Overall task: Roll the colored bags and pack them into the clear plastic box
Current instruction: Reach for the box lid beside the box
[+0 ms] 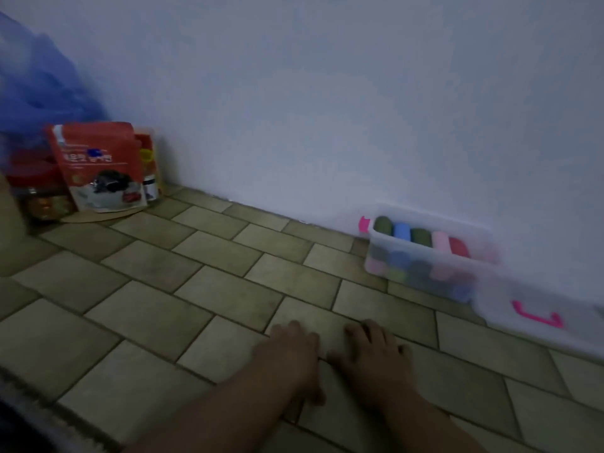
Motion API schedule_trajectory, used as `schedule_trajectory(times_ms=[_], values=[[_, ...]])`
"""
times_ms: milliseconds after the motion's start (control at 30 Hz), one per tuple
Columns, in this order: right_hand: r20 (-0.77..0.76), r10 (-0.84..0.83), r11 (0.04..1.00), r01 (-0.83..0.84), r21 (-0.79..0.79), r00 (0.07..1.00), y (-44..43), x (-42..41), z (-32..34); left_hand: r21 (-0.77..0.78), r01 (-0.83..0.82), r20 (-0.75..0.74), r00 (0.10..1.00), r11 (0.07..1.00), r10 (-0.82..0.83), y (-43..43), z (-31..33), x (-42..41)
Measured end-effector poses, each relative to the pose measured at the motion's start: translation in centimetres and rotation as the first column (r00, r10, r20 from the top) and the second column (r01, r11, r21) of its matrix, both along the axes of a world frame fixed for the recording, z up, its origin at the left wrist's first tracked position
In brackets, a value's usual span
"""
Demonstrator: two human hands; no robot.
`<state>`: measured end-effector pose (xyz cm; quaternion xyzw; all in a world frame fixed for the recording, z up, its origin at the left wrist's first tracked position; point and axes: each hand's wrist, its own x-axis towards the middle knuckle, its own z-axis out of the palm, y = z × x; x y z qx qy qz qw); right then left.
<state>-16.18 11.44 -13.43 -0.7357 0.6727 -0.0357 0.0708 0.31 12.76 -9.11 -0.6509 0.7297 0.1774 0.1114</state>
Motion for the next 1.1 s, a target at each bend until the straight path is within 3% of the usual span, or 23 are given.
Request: schedule_trajectory(times_ms=[133,233,333,433,500,733,1000,1100], values=[[0.022,-0.001,1.000,0.001,0.018,1.000,-0.5,-0.3,-0.5,0.029,0.060,0.082,0.995,0.998,-0.062,-2.2,1.0,-1.2],[0.139,-0.002,0.999,-0.006,0.053,0.990,-2.1,-2.0,0.4,-0.003,0.075,0.022,0.997,0.997,-0.075,-4.9,0.9,-2.9],[0.227,-0.188,0.978,0.202,-0.042,0.956,-3.6,-7.4,1.9,-0.111,0.127,-0.039,0.991,0.986,-0.132,-7.8,-0.2,-5.7],[0.216,-0.459,0.854,0.495,-0.162,0.862,-4.8,-15.2,2.8,-0.196,0.146,-0.095,0.981,0.970,-0.167,-9.9,-1.9,-9.3],[0.224,-0.543,0.798,0.580,-0.161,0.809,-6.0,-19.3,3.1,-0.209,0.135,-0.101,0.982,0.969,-0.159,-10.8,-3.1,-11.5],[0.030,-0.555,0.827,0.555,-0.090,0.831,-9.8,-22.1,2.5,-0.329,0.044,-0.049,0.997,0.943,-0.063,-11.9,-6.4,-13.6],[-0.007,-0.468,0.858,0.453,-0.243,0.884,-10.3,-23.1,2.9,-0.315,0.046,-0.066,0.995,0.948,-0.070,-11.5,-5.7,-13.5],[0.034,-0.448,0.828,0.429,-0.362,0.893,-10.0,-24.4,4.5,-0.321,-0.022,-0.175,0.984,0.947,-0.037,-11.6,-4.7,-13.4]])
